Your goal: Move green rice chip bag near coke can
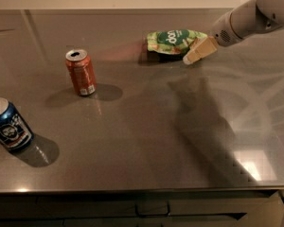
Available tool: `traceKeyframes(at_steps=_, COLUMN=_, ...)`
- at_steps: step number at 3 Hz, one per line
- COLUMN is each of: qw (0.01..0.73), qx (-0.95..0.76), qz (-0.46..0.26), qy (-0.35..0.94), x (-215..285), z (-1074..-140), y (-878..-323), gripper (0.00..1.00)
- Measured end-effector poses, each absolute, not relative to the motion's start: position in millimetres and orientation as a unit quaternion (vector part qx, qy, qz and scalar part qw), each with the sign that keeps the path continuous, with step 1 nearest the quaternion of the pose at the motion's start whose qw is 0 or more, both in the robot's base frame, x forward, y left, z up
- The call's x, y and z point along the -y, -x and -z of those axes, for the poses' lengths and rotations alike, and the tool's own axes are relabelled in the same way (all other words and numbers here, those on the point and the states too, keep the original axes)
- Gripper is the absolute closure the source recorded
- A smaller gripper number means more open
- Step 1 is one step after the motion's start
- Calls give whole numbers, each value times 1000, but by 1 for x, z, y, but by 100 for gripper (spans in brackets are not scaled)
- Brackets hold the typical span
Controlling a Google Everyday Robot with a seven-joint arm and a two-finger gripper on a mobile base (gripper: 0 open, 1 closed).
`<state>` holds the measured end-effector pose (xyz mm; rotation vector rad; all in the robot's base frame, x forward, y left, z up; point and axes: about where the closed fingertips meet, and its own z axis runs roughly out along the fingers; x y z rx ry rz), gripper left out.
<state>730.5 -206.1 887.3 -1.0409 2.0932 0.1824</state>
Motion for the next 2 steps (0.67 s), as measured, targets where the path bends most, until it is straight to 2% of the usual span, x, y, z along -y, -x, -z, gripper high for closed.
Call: traceKeyframes(at_steps=2, qw=412, qx=-842, qz=-70, qy=341, x=218, z=-871, y=-767, gripper=0)
